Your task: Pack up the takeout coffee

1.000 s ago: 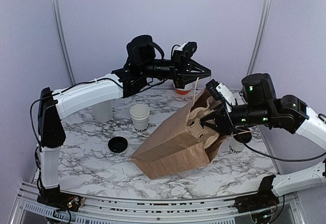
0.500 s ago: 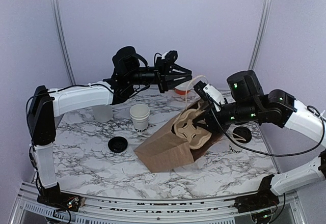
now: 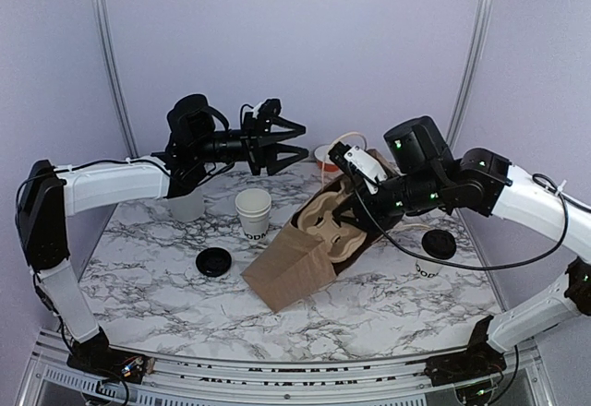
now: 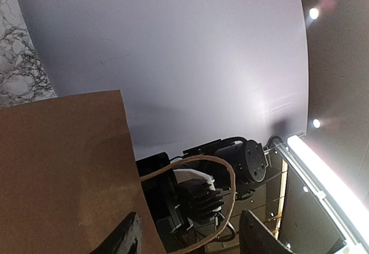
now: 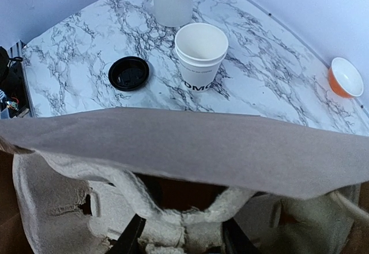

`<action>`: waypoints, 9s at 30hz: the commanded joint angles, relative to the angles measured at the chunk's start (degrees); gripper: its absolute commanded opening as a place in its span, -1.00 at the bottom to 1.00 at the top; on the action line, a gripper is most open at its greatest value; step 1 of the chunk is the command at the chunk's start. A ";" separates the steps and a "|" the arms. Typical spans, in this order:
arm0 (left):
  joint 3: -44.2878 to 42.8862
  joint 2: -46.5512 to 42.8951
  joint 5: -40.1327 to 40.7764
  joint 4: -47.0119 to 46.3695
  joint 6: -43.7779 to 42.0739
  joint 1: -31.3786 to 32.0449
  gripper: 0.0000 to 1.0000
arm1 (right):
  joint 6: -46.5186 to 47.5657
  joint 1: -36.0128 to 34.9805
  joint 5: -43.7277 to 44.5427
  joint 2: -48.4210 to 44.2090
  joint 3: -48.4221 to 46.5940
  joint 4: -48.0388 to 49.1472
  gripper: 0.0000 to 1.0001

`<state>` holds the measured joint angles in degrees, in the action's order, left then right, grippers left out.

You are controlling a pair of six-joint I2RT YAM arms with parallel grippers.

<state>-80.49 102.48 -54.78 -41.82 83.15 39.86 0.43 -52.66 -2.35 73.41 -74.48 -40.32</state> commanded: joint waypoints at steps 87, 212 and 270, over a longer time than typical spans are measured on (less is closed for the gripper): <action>-8.29 -17.87 39.08 59.39 -56.58 7.39 0.10 | 0.24 -0.60 2.36 17.37 -17.65 -9.52 -0.40; -17.06 -11.32 40.40 63.40 -62.38 11.15 -0.99 | -9.93 8.17 -3.27 17.19 -21.71 -13.49 0.53; 2.36 -24.53 62.97 54.40 -36.52 16.13 -1.00 | -22.26 9.28 22.67 0.89 -18.31 -4.22 0.59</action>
<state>-79.55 81.06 4.14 13.98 44.84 54.83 -19.44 -44.01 14.94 76.49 -93.97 -40.47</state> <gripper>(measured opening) 0.021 0.796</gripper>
